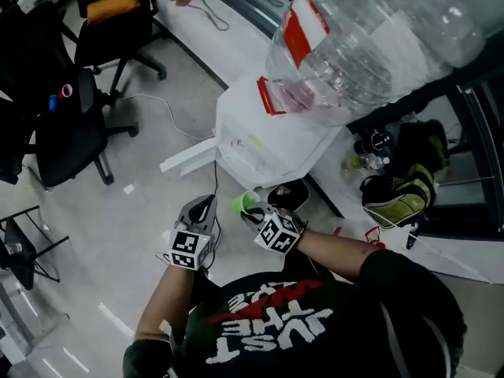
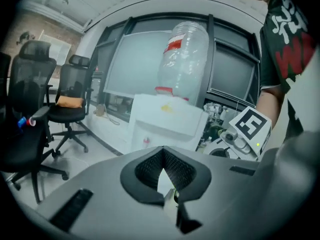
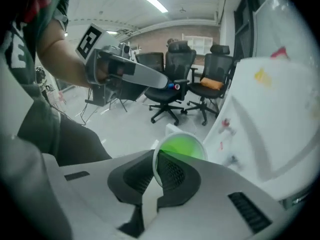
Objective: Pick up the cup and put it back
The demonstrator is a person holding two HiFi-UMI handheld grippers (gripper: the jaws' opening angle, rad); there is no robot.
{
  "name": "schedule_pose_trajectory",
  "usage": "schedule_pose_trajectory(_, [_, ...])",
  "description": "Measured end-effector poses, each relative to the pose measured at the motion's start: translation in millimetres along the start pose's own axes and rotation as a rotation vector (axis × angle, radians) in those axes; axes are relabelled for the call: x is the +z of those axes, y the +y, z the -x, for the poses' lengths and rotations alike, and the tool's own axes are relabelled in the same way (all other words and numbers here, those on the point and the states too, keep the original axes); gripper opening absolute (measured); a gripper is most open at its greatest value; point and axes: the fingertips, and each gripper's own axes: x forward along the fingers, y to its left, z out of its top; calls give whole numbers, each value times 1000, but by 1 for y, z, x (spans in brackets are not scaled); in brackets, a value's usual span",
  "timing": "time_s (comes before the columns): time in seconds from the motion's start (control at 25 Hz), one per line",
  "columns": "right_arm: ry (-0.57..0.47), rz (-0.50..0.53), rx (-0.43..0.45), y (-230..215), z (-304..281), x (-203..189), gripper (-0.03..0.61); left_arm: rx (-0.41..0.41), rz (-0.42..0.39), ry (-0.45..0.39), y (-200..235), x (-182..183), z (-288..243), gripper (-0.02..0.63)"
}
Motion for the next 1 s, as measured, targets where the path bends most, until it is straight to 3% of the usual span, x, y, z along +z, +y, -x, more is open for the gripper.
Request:
schedule_pose_trajectory(0.28, [-143,87,-42,-22,165,105,38,-56,-148,-56,-69,151,34,0])
schedule_pose_trajectory(0.52, [-286,166,-62,-33,279,169,38,-103,-262,-151,-120,251,52,0])
schedule_pose_trajectory(0.76, [-381,245,-89,-38,350,206,38,-127,-282,-246,-150,319,63,0])
schedule_pose_trajectory(1.0, [-430,300,-136,-38,386,223,38,-132,-293,-267,-161,340,72,0])
